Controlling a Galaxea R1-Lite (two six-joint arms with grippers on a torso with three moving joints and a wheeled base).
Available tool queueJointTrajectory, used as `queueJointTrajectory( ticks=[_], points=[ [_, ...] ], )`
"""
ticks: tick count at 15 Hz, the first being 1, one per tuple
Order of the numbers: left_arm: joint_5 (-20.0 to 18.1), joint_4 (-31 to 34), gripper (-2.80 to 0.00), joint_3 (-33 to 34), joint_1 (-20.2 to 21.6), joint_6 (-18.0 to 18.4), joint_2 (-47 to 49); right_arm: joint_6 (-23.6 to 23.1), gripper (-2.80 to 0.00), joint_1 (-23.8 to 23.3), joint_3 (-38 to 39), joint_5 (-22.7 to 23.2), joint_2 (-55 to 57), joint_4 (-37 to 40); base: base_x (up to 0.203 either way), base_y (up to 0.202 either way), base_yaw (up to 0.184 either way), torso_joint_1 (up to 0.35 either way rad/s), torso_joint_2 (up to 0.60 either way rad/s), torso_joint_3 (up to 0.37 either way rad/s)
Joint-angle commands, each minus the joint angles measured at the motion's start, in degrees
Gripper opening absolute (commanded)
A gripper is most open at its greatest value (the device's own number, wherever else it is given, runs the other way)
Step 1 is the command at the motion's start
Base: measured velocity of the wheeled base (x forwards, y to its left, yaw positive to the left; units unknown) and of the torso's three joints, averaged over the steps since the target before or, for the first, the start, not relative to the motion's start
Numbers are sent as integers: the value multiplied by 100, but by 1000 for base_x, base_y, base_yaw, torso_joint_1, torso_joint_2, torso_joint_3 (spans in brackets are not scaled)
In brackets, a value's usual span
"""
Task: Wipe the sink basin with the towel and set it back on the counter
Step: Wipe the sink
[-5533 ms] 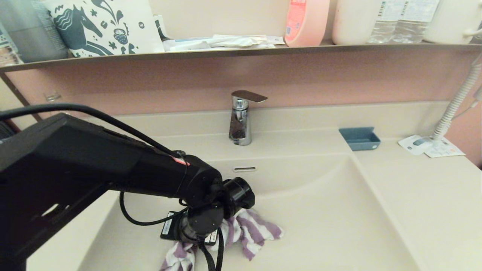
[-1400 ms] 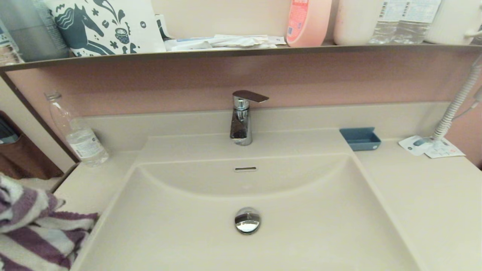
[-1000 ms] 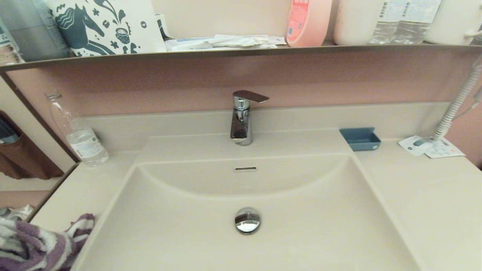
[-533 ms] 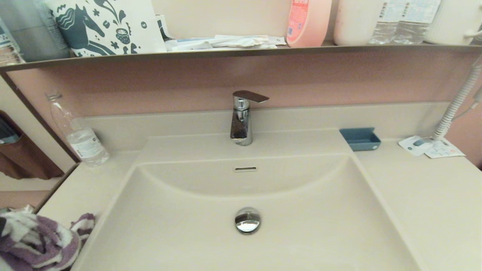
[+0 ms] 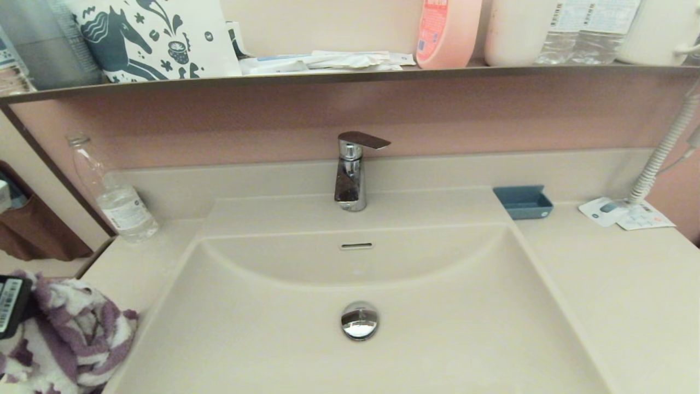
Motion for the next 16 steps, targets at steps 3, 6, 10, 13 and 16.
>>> queueJointTrajectory(
  ticks=[3, 6, 10, 13, 16],
  points=[
    [-1512, 19, 0, -20, 1337, 364, 195, 2, -280, 0, 0, 0, 5, 0, 0, 0, 0, 0, 0, 0],
    [-2722, 9, 0, -146, 2500, 1206, 261, -1, -280, 0, 0, 0, 1, 0, 0, 0, 0, 0, 0, 0],
    [-4251, 11, 0, 71, 3236, 1829, 272, 0, -280, 0, 0, 0, 0, 0, 0, 0, 0, 0, 0, 0],
    [-5067, -4, 0, 112, 3571, 1954, 418, 2, -280, 0, 0, 0, 0, 0, 0, 0, 0, 0, 0, 0],
    [-5092, -4, 0, 5, 3861, 2658, 476, 2, -280, 0, 0, 0, 0, 0, 0, 0, 0, 0, 0, 0]
  ],
)
